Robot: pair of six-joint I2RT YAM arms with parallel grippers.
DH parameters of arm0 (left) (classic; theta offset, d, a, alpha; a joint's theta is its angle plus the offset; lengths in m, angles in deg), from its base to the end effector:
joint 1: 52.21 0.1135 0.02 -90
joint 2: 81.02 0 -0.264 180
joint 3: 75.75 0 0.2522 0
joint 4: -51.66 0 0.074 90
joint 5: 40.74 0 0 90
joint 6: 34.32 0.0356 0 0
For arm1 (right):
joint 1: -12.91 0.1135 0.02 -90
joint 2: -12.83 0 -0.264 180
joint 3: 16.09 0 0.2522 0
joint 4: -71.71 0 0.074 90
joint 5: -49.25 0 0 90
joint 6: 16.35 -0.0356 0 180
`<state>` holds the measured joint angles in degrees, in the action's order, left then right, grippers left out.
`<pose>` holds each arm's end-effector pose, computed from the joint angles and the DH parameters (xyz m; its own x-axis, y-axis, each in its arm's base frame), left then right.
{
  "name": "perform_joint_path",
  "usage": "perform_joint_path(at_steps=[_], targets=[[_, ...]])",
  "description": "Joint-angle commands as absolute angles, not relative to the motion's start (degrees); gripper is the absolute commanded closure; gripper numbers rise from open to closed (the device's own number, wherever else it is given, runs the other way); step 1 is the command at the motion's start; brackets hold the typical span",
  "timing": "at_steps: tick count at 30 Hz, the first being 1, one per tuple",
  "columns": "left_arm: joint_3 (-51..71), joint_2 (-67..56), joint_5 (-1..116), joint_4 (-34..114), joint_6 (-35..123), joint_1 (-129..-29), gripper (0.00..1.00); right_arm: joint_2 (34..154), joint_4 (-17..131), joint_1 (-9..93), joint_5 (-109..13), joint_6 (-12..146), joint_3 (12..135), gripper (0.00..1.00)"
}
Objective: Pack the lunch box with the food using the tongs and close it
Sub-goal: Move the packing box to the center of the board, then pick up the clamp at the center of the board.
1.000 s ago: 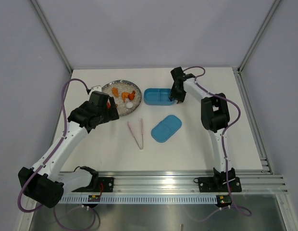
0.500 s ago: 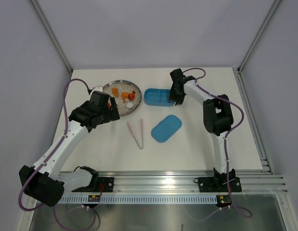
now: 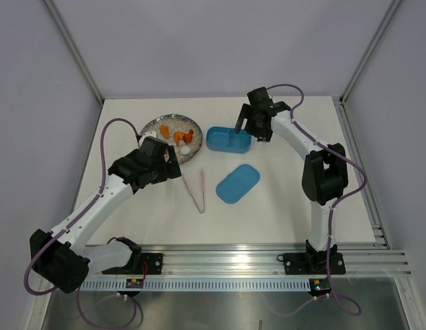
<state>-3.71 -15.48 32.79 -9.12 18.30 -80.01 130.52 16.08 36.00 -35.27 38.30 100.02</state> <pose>0.2032 -0.0957 0.2946 -0.7533 -0.2610 -0.6037 -0.1970 0.9653 -0.1715 0.4190 0.1749 0.2483 -0.8291 0.2726 -0.4882 0.1678 0.9542 0.2479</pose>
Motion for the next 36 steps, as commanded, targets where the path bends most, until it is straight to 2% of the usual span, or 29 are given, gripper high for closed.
perform_joint_path(at_steps=[1,6,14,28,36], targets=[[-5.3,-14.0,32.7,-7.4,10.8,-84.6,0.01,121.4,16.3,35.9,-31.5,39.9,99.5,0.05],[-7.0,-11.6,29.2,-5.9,3.9,-91.8,0.01,114.8,18.7,33.8,-31.2,39.4,91.6,0.04],[-8.0,1.3,27.9,0.0,-3.7,-102.0,0.01,107.1,19.7,31.8,-30.6,39.7,83.4,0.02],[-8.7,11.4,28.4,5.3,0.6,-102.0,0.24,104.4,20.1,31.8,-30.9,39.7,79.9,0.01],[-12.2,10.6,27.5,8.5,2.9,-102.0,0.41,104.9,21.2,31.8,-32.7,39.6,79.2,0.01]])
